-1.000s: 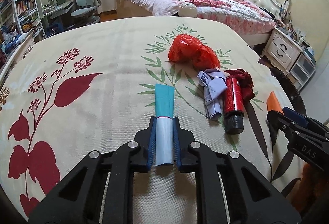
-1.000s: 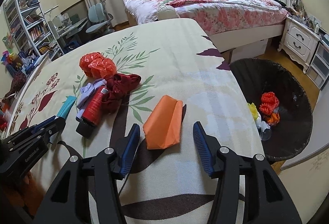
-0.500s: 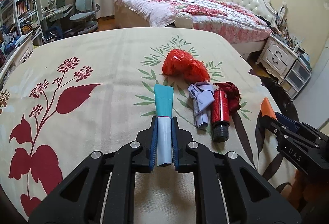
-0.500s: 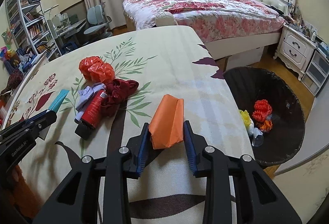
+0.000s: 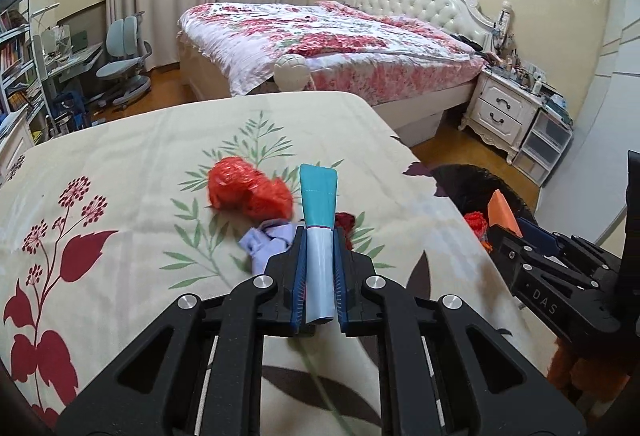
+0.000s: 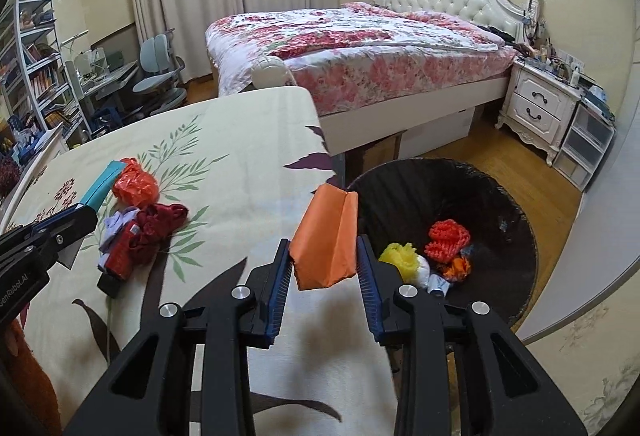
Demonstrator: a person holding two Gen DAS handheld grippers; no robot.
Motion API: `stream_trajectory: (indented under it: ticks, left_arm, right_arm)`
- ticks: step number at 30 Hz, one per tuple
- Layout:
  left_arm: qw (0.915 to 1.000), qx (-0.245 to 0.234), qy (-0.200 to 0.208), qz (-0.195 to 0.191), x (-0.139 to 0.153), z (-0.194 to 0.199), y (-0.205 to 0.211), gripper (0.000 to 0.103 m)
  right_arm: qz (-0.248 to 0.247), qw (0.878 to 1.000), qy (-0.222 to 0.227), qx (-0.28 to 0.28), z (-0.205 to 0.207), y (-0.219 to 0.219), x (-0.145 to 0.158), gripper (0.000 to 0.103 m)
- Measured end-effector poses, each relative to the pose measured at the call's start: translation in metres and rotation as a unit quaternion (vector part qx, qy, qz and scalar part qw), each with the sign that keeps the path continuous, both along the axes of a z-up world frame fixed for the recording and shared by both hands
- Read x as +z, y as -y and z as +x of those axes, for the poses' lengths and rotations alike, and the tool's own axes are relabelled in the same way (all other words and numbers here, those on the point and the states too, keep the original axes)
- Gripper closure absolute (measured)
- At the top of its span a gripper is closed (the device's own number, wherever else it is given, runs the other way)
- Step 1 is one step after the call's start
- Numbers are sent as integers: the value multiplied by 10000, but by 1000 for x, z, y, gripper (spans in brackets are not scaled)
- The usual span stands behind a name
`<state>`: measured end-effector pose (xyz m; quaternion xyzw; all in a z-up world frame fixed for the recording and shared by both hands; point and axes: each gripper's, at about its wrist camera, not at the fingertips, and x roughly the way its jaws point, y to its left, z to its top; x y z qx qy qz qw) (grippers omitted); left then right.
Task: Collect trash
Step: 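Carry the orange card and teal tube over the bin and open both tools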
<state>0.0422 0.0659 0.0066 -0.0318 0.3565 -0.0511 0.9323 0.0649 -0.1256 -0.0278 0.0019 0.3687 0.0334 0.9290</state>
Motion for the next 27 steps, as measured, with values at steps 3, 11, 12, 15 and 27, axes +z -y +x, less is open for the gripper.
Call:
stream_trajectory:
  ticks: [3, 11, 12, 15, 27]
  left_arm:
    - [9999, -165, 12, 25, -1, 13, 23, 90]
    - [9985, -490, 32, 243, -9, 41, 75, 90]
    - [9982, -534, 25, 263, -10, 45, 81, 90]
    - [9976, -619, 23, 317, -14, 52, 95, 90]
    - [9945, -916, -66, 511, -28, 88, 150, 90]
  right_arm:
    - [-58, 9999, 42, -137, 4, 14, 1, 70]
    - [-232, 9986, 119, -468, 15, 46, 0, 70]
    - [-244, 9983, 122, -506, 17, 49, -1, 70]
    - [-229, 9979, 112, -603, 24, 59, -4, 70]
    - [-101, 9954, 7, -956, 48, 92, -20, 70]
